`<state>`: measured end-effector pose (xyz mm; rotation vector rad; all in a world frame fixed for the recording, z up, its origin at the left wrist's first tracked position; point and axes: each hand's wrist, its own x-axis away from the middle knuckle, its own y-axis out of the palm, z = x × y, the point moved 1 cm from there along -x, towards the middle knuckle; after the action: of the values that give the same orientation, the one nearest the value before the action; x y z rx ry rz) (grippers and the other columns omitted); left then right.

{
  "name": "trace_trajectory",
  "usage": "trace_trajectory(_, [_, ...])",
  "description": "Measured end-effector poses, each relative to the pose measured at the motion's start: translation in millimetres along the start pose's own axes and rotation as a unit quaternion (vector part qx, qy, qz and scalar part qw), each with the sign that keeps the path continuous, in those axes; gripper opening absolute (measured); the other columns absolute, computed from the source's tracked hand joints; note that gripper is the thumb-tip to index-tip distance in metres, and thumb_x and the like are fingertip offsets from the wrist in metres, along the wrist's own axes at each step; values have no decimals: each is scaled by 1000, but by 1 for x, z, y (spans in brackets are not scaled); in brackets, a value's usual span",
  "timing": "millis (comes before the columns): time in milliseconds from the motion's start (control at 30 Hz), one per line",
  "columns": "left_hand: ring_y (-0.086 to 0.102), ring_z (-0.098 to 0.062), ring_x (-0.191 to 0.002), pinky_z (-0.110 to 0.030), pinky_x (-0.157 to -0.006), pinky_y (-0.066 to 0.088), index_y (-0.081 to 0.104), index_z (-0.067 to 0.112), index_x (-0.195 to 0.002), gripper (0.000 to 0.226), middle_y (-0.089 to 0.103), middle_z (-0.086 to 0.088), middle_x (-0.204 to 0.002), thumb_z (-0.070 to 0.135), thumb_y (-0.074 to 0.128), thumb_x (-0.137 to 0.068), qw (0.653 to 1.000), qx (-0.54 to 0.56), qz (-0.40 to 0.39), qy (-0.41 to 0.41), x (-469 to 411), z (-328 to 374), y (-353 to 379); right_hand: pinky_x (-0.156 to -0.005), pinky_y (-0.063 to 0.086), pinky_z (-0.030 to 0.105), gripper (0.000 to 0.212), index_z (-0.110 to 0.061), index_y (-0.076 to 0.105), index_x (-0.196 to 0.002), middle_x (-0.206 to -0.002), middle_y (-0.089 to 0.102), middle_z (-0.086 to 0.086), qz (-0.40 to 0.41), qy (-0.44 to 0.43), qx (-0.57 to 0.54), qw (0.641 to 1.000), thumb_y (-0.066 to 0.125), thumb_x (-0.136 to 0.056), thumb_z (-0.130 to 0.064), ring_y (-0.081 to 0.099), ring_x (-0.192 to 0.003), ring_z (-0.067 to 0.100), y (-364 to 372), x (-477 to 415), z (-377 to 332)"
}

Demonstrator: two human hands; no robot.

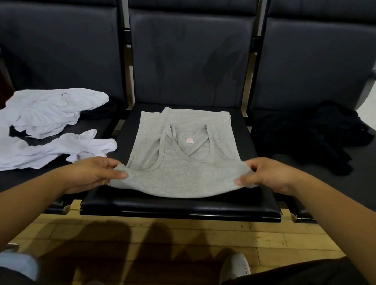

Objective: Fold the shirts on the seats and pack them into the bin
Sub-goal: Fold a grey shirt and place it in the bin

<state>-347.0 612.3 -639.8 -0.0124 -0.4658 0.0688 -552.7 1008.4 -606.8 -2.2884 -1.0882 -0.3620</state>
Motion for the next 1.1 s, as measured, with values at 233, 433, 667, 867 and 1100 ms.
trace_trajectory(233, [73,-19,-89,-22,-66,60,68,6,-104,65,73,-16,-107,30,98,-52,990,68,39,121,8,18,3,-83,59,35,50,-12,62,-128,-121,72,9,43,-91,-266,959,71,-79,-5,70,-108,25,-10,0,-3])
trace_trajectory(433, [68,-8,-59,-18,-51,53,57,9,-100,84,73,-4,-80,45,100,-38,971,114,87,193,19,39,11,-72,63,30,46,-10,60,-128,-118,71,16,42,-40,-290,955,69,-84,4,74,-97,27,-21,2,1])
trace_trajectory(667, [71,-13,-68,-22,-50,55,53,16,-137,41,63,-20,-113,4,56,-98,970,78,174,152,17,40,12,-72,62,25,51,6,65,-117,-117,72,19,54,83,-194,976,77,-68,3,73,-101,22,-25,0,4])
trace_trajectory(867, [60,-14,-50,-22,-41,49,61,20,-102,29,63,-8,-76,30,78,-80,962,59,175,200,21,45,10,-89,55,41,32,-5,58,-130,-125,67,19,132,-66,-273,951,57,-98,-7,67,-106,27,-23,-1,-6])
trace_trajectory(1100, [70,-13,-92,-23,-76,58,70,15,-102,13,76,2,-88,13,58,-100,936,57,245,245,3,93,-1,-72,58,35,14,-19,70,-108,-100,72,8,244,-120,-287,919,66,-96,-14,70,-90,22,-42,-5,-44])
